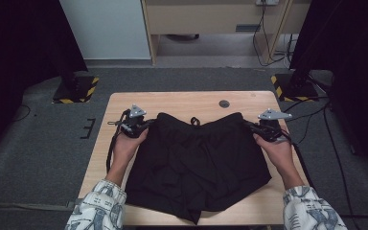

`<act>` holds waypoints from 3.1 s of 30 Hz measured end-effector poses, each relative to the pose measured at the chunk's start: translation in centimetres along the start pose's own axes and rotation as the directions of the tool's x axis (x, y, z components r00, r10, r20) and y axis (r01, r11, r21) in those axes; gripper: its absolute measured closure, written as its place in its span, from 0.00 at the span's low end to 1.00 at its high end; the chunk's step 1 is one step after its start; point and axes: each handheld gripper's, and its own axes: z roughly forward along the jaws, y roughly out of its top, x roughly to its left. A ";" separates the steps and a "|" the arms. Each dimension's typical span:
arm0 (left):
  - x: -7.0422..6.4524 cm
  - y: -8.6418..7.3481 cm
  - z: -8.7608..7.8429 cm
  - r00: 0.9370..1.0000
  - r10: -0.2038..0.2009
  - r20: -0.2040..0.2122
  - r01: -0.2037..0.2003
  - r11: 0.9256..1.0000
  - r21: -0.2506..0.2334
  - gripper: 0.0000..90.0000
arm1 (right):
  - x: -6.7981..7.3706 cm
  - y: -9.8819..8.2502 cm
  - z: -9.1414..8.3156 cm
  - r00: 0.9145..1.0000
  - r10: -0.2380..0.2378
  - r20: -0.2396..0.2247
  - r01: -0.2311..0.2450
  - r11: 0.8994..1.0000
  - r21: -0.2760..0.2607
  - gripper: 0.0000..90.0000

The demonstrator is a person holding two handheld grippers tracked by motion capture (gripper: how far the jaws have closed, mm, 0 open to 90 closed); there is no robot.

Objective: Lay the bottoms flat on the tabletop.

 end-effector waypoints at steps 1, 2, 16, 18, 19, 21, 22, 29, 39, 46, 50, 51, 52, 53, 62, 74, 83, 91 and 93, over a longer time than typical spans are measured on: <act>0.0 0.2 -0.2 1.000 0.003 -0.003 -0.003 1.000 -0.002 0.99 | 0.0 0.0 0.0 1.000 0.000 0.000 0.000 1.000 0.000 0.99; 0.1 0.7 -0.5 1.000 -0.005 -0.003 0.005 1.000 -0.014 0.98 | 0.0 0.3 -0.2 1.000 0.005 0.005 -0.005 1.000 -0.006 0.99; 0.7 5.4 -2.9 1.000 -0.007 -0.022 0.006 0.997 -0.083 0.98 | -1.2 4.3 -2.7 0.998 0.037 0.044 -0.033 0.995 -0.098 0.99; 0.7 5.5 -3.0 1.000 -0.014 -0.020 0.012 0.996 -0.088 0.98 | -1.2 4.4 -2.7 0.998 0.038 0.046 -0.033 0.994 -0.103 0.99; 0.7 5.6 -3.1 1.000 -0.012 -0.021 0.010 0.996 -0.087 0.98 | -1.3 4.7 -2.9 0.998 0.045 0.051 -0.039 0.993 -0.111 0.99; 0.8 5.9 -3.4 0.999 -0.015 -0.028 0.013 0.996 -0.093 0.98 | -1.3 5.0 -3.0 0.997 0.059 0.049 -0.053 0.991 -0.124 0.99; 0.8 5.9 -3.4 0.999 -0.015 -0.028 0.013 0.996 -0.093 0.98 | -1.3 5.0 -3.0 0.997 0.059 0.049 -0.053 0.991 -0.124 0.99; 1.2 6.5 -3.7 0.999 -0.028 -0.035 0.025 0.996 -0.089 0.98 | -1.2 6.0 -3.0 0.996 0.071 0.057 -0.063 0.989 -0.131 0.99; 2.0 8.1 -3.5 0.999 -0.025 -0.036 0.022 0.996 -0.092 0.98 | -1.9 7.3 -2.9 0.995 0.067 0.075 -0.055 0.988 -0.145 0.99; 2.9 9.4 -2.2 0.999 -0.030 -0.036 0.028 0.997 -0.073 0.98 | -3.1 8.2 -1.6 0.993 0.087 0.080 -0.074 0.986 -0.149 0.99; 3.6 10.1 -1.1 0.999 -0.037 -0.036 0.035 0.998 -0.061 0.98 | -3.8 8.4 -1.0 0.993 0.091 0.080 -0.079 0.987 -0.143 0.99; 3.7 10.2 -0.8 0.999 -0.036 -0.036 0.034 0.998 -0.055 0.99 | -4.1 8.4 -0.7 0.992 0.092 0.082 -0.080 0.987 -0.138 0.99; 3.9 10.2 -0.3 0.999 -0.037 -0.036 0.035 0.998 -0.048 0.98 | -4.6 8.3 0.0 0.992 0.102 0.079 -0.092 0.988 -0.127 0.99; 4.1 10.2 0.2 0.999 -0.037 -0.036 0.036 0.999 -0.037 0.98 | -4.6 8.3 0.0 0.992 0.102 0.079 -0.092 0.988 -0.127 0.99; 5.8 10.2 3.6 0.997 -0.074 -0.026 0.074 0.997 0.004 0.98 | -6.5 8.1 3.0 0.986 0.152 0.066 -0.146 0.984 -0.098 0.99; 7.1 10.6 8.9 0.990 -0.096 -0.100 0.103 0.993 0.064 0.56 | -10.2 7.1 7.3 0.949 0.240 0.206 -0.232 0.971 -0.063 0.48; 6.6 8.3 7.0 0.992 -0.099 -0.083 0.101 0.995 0.010 0.44 | -8.9 5.6 6.5 0.958 0.197 0.210 -0.194 0.980 -0.036 0.32; 4.6 6.9 3.1 0.994 -0.091 -0.063 0.089 0.996 -0.030 0.36 | -4.3 5.5 5.3 0.985 0.125 0.115 -0.126 0.992 -0.005 0.27; 3.7 6.1 2.0 0.995 -0.093 -0.047 0.091 0.995 -0.026 0.32 | -3.2 5.3 4.9 0.989 0.111 0.101 -0.112 0.994 0.000 0.27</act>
